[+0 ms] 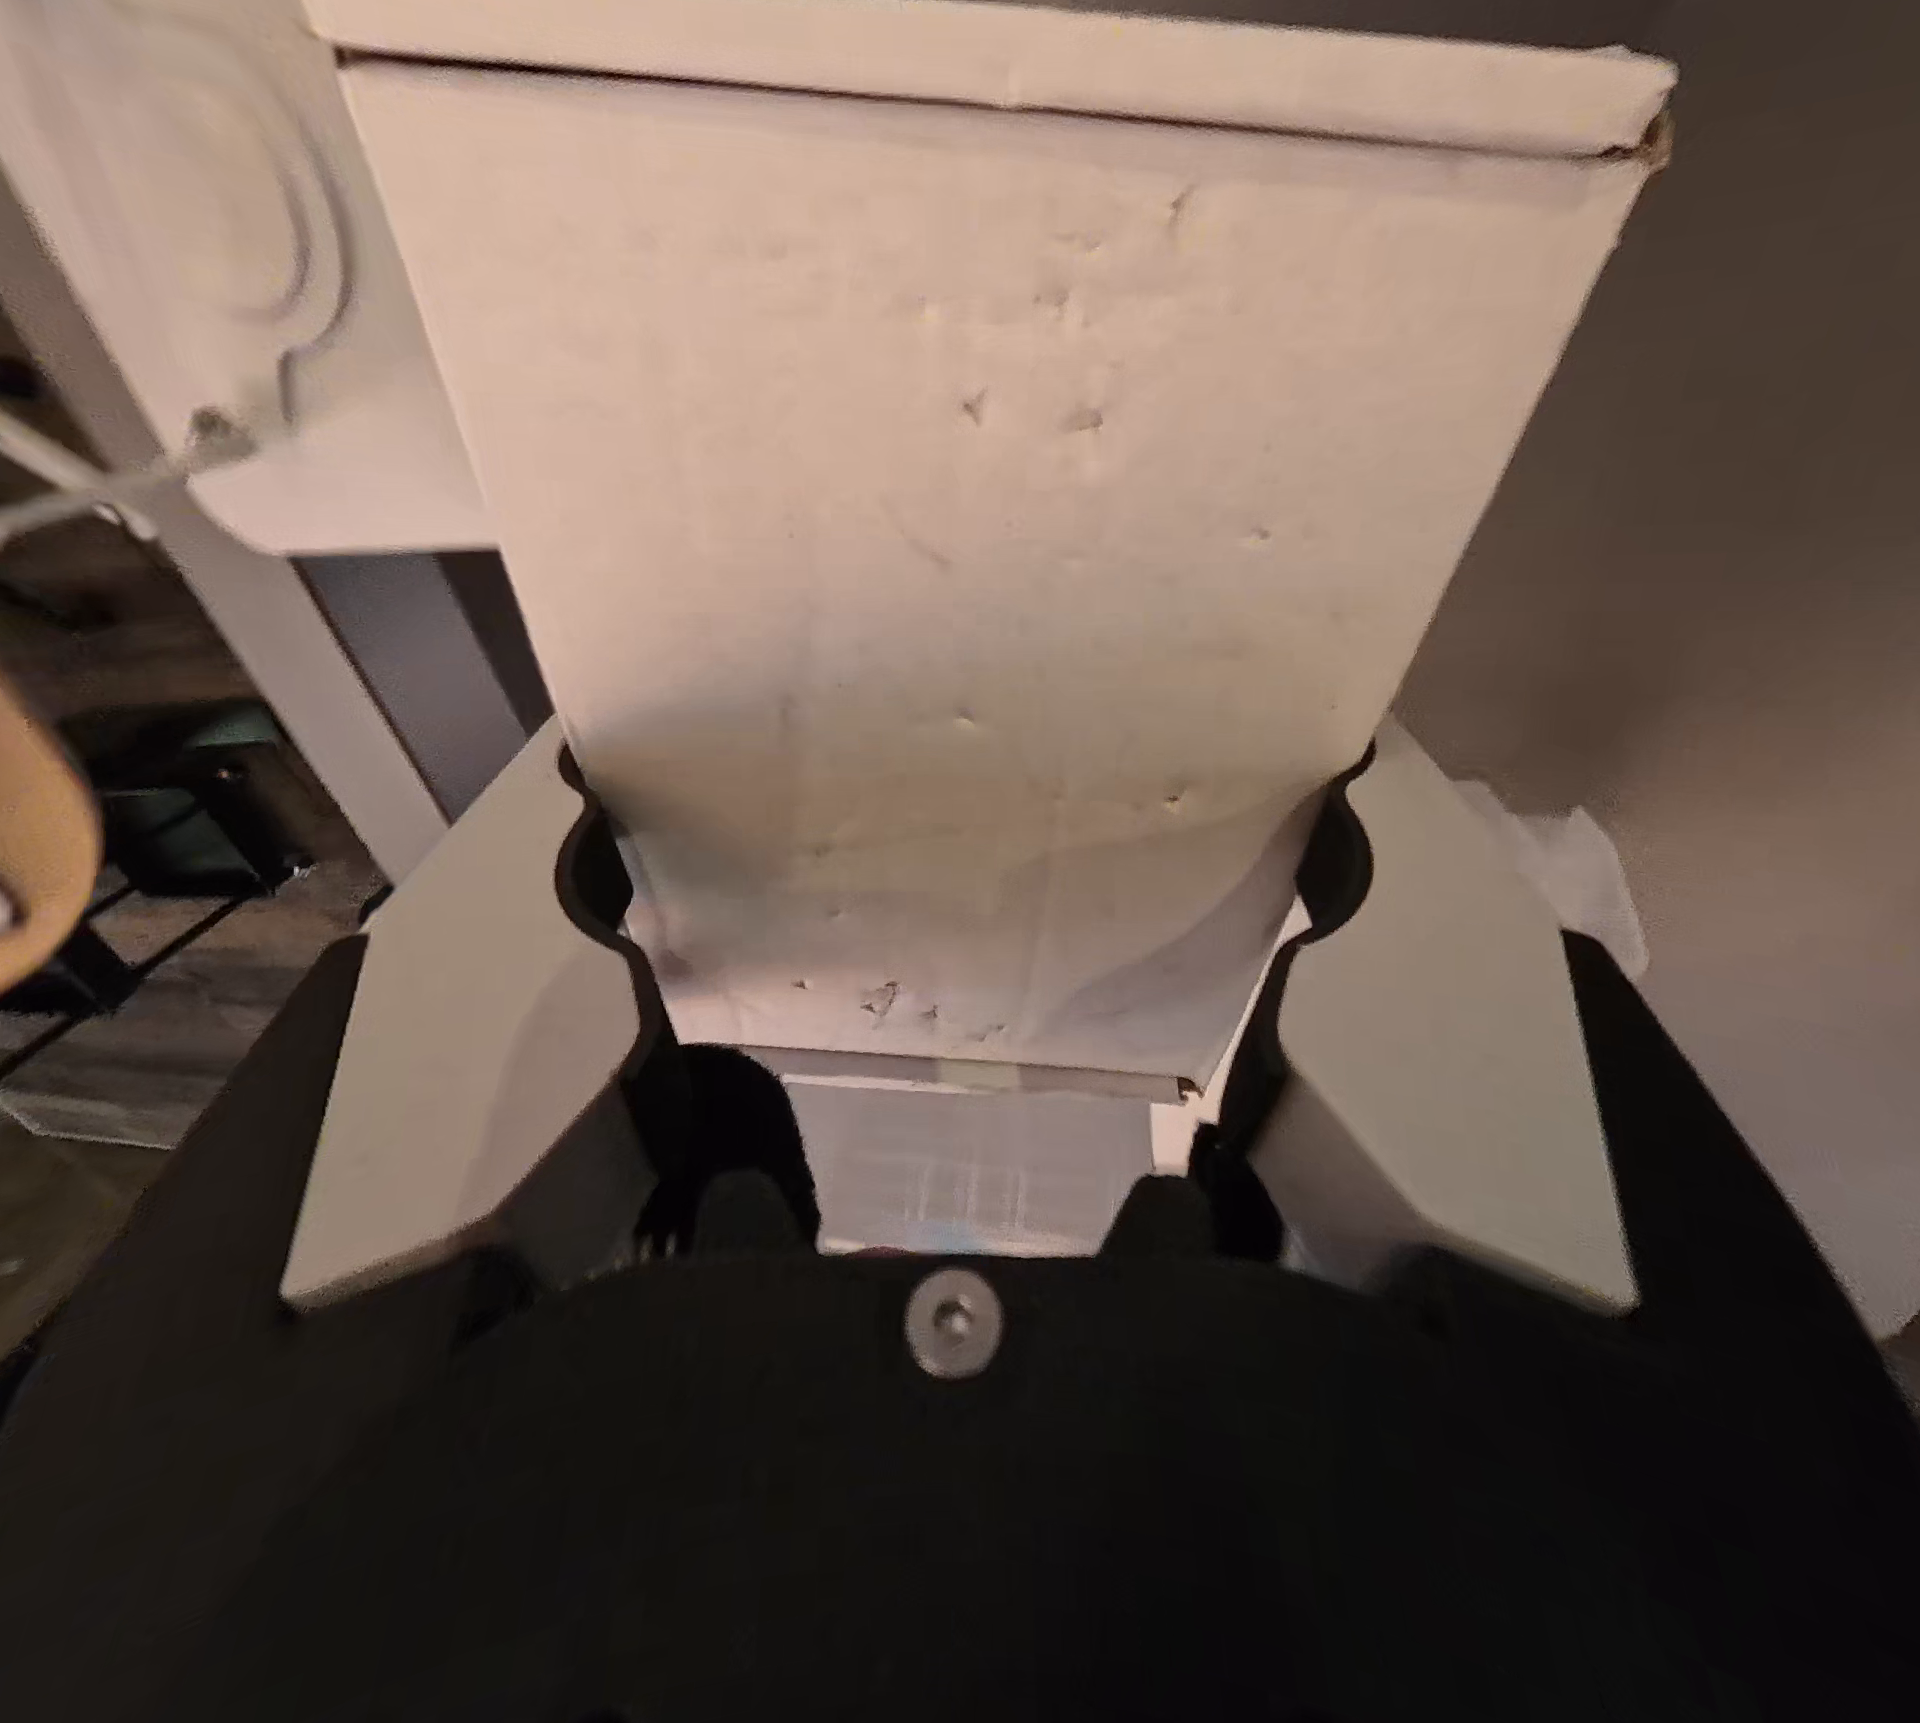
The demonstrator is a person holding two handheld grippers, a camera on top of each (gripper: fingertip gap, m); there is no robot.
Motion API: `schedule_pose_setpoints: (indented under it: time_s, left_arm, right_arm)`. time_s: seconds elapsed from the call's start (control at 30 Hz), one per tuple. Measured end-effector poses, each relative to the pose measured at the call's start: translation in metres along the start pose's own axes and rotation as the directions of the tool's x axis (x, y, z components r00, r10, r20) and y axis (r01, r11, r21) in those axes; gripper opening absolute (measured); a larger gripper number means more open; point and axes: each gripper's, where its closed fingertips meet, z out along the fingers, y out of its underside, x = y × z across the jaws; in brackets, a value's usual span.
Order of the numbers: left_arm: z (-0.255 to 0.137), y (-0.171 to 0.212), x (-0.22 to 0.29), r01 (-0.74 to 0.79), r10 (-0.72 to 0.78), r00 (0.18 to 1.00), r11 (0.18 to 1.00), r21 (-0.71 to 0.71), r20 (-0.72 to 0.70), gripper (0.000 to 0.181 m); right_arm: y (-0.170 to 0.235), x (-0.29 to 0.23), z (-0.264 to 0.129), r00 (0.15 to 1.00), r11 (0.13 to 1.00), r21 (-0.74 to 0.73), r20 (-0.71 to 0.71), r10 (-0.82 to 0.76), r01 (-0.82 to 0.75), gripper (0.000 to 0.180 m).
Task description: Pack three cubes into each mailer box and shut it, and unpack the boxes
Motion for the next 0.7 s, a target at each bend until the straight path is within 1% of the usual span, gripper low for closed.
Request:
schedule_pose_setpoints:
  time_s: [0.07,0.2,0.3,0.4,0.5,0.57,0.7]
  left_arm:
    - [0.019,-0.022,0.005,-0.025,0.024,0.999,1.000,-0.018,-0.029,0.132]
    - [0.057,-0.056,0.019,-0.014,0.010,0.992,0.999,-0.032,-0.128,0.132]
    - [0.083,-0.067,0.029,0.005,-0.019,0.978,0.998,-0.069,-0.210,0.132]
    - [0.103,-0.076,0.037,0.022,-0.043,0.961,0.997,-0.080,-0.274,0.131]
    - [0.114,-0.081,0.042,0.026,-0.055,0.948,0.995,-0.097,-0.312,0.131]
    - [0.112,-0.084,0.043,0.038,-0.071,0.939,0.994,-0.103,-0.336,0.131]
    - [0.109,-0.087,0.042,0.080,-0.117,0.915,0.991,-0.111,-0.387,0.132]
  right_arm:
    - [-0.003,0.006,-0.004,1.000,1.000,0.018,-0.023,-0.013,0.013,0.019]
    - [-0.009,0.012,-0.013,0.999,0.998,0.052,-0.025,-0.040,0.041,0.028]
    - [-0.009,0.011,-0.020,0.988,0.987,0.059,-0.025,-0.150,0.152,0.035]
    - [-0.004,0.001,-0.021,0.959,0.958,0.046,-0.004,-0.283,0.283,0.046]
    - [0.002,-0.015,-0.016,0.925,0.925,0.023,0.031,-0.379,0.378,0.055]
    - [0.013,-0.022,-0.009,0.894,0.894,-0.024,0.045,-0.446,0.447,0.064]
    - [0.027,-0.026,0.003,0.830,0.823,-0.114,0.040,-0.556,0.557,0.074]
